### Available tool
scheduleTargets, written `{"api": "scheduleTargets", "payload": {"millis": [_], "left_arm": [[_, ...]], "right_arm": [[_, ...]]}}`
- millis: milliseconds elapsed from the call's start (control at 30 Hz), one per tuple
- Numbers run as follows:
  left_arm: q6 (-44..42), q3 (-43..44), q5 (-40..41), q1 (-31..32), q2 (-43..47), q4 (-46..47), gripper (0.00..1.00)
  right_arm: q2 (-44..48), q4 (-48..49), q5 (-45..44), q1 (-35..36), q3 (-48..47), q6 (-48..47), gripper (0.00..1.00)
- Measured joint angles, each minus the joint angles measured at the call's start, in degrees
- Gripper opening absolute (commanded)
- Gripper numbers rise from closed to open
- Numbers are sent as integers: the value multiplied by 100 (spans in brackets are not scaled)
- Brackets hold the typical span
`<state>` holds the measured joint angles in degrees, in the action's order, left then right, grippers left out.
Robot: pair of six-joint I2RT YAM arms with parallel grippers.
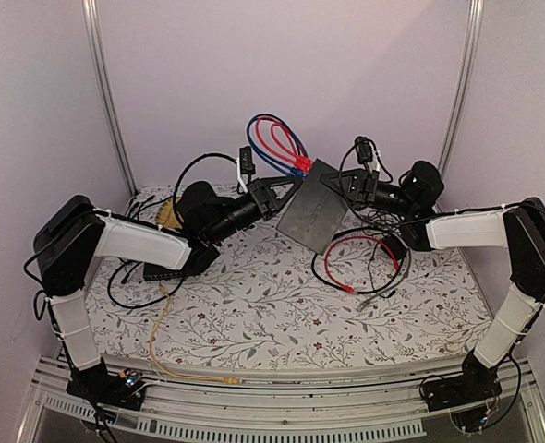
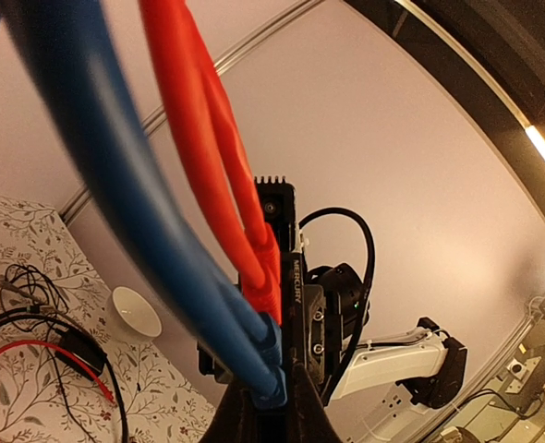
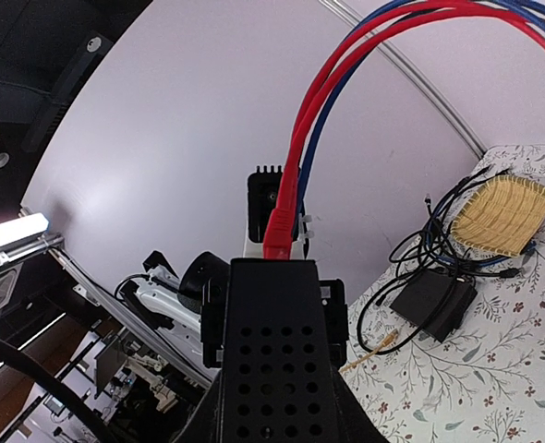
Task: Pull the plug from the switch port
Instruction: Pull the connector from the switch port.
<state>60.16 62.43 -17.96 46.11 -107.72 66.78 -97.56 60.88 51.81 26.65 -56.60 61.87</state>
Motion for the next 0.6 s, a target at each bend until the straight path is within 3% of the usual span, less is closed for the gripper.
{"api": "scheduleTargets", "payload": {"millis": [600], "left_arm": [[715,-225,234,15,-216,802,0]], "right_arm": [[13,-83,52,44,0,2,1]]}}
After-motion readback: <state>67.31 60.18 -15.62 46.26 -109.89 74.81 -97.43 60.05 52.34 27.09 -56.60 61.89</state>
